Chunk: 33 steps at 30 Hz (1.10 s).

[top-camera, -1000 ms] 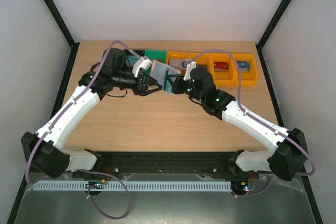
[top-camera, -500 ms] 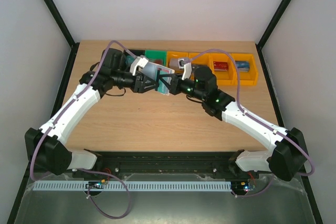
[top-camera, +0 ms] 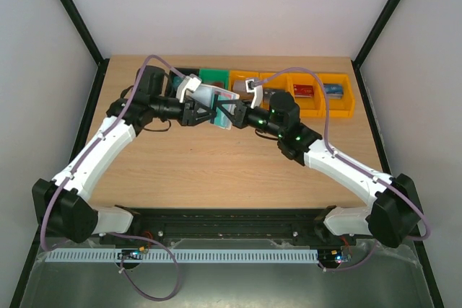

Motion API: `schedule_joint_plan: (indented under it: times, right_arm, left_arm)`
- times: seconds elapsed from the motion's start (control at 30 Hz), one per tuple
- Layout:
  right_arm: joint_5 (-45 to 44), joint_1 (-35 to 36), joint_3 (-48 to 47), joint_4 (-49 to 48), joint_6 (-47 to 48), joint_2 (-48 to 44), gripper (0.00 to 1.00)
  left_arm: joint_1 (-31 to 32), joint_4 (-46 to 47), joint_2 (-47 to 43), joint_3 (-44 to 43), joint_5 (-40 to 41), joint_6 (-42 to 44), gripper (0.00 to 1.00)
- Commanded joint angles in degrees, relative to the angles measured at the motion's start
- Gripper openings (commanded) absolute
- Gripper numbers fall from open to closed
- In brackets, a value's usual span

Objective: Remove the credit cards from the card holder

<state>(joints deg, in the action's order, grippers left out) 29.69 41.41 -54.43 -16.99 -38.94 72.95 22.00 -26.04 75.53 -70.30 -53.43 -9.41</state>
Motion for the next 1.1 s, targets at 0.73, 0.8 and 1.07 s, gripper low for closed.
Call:
schedule_joint_plan:
  times: [0.73,0.8,1.07]
  right_arm:
    - [0.18,1.22,0.07,-18.19,-9.84,6.56,0.02]
    - [-0.26,1.28,-0.39,-18.10,-10.27,7.26,0.02]
    - [-0.67,3.27,-2.67,-19.83,-11.11,10.48,0.02]
  left_arm:
    - [2.26,1.12,2.69,-9.79,-19.58,-4.23,0.15]
    - [3.60,0.53,2.97,-10.27,-18.96,-3.56,0.24]
    - [5.51,2.69,3.63,-8.62,-18.29,-5.08,0.36]
